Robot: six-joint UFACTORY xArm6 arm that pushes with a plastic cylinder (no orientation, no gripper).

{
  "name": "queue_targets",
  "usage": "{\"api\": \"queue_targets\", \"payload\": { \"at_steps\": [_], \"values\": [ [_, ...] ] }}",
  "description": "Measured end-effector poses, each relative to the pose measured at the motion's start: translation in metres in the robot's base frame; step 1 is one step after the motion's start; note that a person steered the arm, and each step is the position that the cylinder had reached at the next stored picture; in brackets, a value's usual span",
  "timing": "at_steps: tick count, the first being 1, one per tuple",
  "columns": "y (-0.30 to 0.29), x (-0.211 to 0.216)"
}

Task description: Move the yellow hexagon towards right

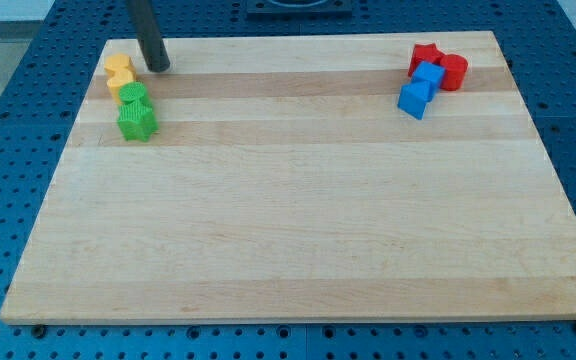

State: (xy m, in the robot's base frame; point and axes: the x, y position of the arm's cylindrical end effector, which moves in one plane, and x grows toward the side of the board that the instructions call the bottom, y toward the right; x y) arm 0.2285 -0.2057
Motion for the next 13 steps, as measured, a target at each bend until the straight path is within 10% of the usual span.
{"api": "queue_targets", "payload": {
  "at_steps": [4, 7, 13],
  "values": [
    [-0.099, -0.034],
    [-0.098, 0.055],
    [0.021, 0.080]
  ]
}}
